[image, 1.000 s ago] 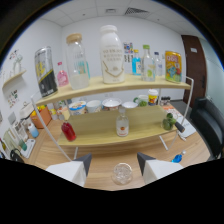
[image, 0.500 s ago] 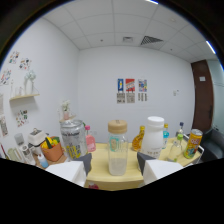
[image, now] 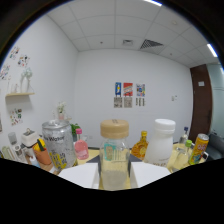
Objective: Make me a cup of Mount Fuji.
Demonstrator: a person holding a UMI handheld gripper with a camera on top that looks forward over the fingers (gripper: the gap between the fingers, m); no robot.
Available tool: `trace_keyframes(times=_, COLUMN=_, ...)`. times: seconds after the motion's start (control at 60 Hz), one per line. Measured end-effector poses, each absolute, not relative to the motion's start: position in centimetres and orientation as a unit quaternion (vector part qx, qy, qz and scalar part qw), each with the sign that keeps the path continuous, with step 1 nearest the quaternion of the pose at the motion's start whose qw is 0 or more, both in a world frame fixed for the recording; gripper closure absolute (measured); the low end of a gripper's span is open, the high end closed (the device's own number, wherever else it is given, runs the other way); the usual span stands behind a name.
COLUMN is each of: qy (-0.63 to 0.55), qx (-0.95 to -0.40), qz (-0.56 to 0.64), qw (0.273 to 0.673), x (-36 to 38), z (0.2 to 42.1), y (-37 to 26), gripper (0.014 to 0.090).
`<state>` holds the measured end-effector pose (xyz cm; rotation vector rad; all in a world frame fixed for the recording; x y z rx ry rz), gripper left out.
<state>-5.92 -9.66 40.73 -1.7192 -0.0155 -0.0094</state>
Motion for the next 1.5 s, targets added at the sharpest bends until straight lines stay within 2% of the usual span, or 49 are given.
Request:
trace_keyframes(times=0.2, qy=-0.012, qx=-0.720, qz=0.046, qw=0.693, x=-7.1, z=45.2, y=-14.3, gripper=0.0635)
trace_keyframes(times=0.317, qy=-0.014, qx=-0.713, qz=0.085, qw=0.696, x=-7.9, z=44.3, y=-17.7, gripper=0.0637)
trace_keyframes(times=0.467, qy=-0.006, qx=-0.728, qz=0.138, qw=0.672, x=-9.3, z=37.5, y=-21.1, gripper=0.0639)
trace_keyframes(times=0.517, qy=0.009, qx=-0.746, qz=0.145, qw=0.650, x=-9.4, z=33.6, y=-21.9, gripper=0.0640)
trace_keyframes(times=0.65, qy=0.021, qx=-0.783, qz=0.111, qw=0.612, x=-9.0, z=24.4, y=-23.0, gripper=0.0640)
trace_keyframes(times=0.75, qy=0.026, qx=-0.802, qz=0.085, qw=0.591, x=-9.0, z=19.0, y=-23.7, gripper=0.0640)
trace_keyframes(times=0.867, qy=0.064, qx=-0.816, qz=0.106, qw=0.565, x=-8.7, z=14.3, y=-23.9, gripper=0.0638)
trace_keyframes(times=0.95, qy=0.128, qx=-0.810, qz=0.171, qw=0.547, x=-8.9, z=13.1, y=-23.7, gripper=0.0639)
trace_keyframes(times=1.133, qy=0.310, qx=-0.725, qz=0.364, qw=0.496, x=-8.5, z=13.7, y=-22.6, gripper=0.0638)
trace_keyframes(times=1.283, qy=0.403, qx=-0.644, qz=0.455, qw=0.464, x=-7.3, z=14.8, y=-21.7, gripper=0.0638)
trace_keyframes(times=1.5, qy=0.523, qx=-0.498, qz=0.574, qw=0.385, x=-5.3, z=15.5, y=-20.9, gripper=0.0639)
